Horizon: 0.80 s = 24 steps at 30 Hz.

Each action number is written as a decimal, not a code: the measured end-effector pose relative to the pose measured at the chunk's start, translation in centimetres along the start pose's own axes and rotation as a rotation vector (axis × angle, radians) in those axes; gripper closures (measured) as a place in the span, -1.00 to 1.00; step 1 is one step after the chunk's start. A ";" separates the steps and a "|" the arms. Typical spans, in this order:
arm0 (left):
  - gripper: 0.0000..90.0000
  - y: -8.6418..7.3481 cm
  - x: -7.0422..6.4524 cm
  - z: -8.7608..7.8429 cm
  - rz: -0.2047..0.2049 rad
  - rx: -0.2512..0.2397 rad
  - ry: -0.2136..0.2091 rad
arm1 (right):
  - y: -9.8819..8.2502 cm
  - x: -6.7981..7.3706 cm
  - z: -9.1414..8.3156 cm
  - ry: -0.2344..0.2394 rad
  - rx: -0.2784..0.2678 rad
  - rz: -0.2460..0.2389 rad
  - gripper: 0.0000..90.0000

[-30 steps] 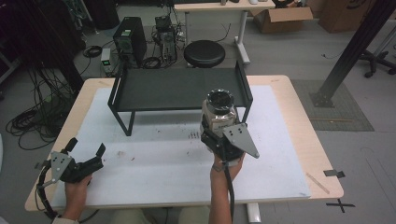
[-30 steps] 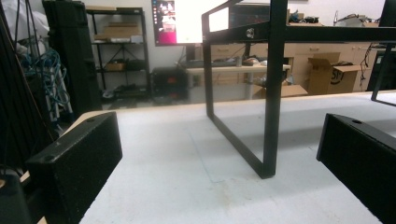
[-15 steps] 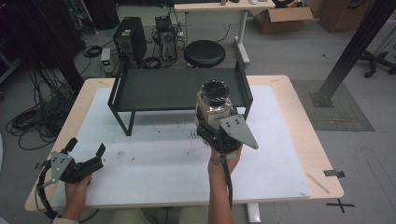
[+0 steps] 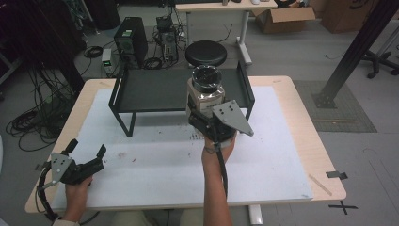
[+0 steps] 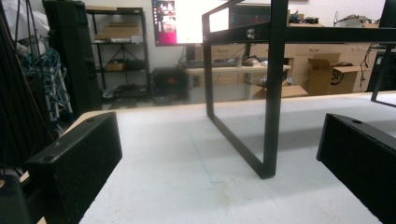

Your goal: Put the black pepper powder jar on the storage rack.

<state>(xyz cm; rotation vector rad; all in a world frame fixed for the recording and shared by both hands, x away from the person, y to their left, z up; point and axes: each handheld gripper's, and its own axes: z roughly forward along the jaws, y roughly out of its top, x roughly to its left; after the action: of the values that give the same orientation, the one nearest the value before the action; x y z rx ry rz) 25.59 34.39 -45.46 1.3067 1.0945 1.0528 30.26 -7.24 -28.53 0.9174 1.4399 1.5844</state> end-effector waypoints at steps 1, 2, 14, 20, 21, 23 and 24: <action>-0.99 0.0 0.0 0.0 0.000 0.000 0.000 | 0.0 0.0 0.0 0.000 0.000 0.000 -0.43; -0.99 0.0 0.0 0.0 0.000 0.000 0.000 | 0.1 0.1 0.2 0.002 -0.001 -0.001 -0.44; -0.99 0.0 0.0 0.0 -0.003 0.001 0.000 | 1.1 1.0 3.5 0.035 -0.010 -0.007 -0.44; -0.99 0.0 0.0 0.0 -0.002 0.001 0.000 | 1.4 1.3 5.5 0.045 -0.006 -0.005 -0.44; -0.99 0.0 0.0 0.0 -0.002 0.002 0.000 | 1.4 1.4 5.9 0.046 -0.004 -0.004 -0.44; -0.99 0.0 0.0 0.0 -0.002 0.003 0.000 | 1.4 1.5 6.6 0.045 -0.003 -0.002 -0.44; -0.99 0.0 0.0 0.0 -0.003 0.003 0.000 | 1.3 1.6 7.0 0.046 -0.004 -0.001 -0.44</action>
<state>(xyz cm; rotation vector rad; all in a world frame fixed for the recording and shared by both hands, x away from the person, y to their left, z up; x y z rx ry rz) 25.62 34.39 -45.45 1.3070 1.0979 1.0492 35.80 -2.90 -26.54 0.8830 1.4684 1.6164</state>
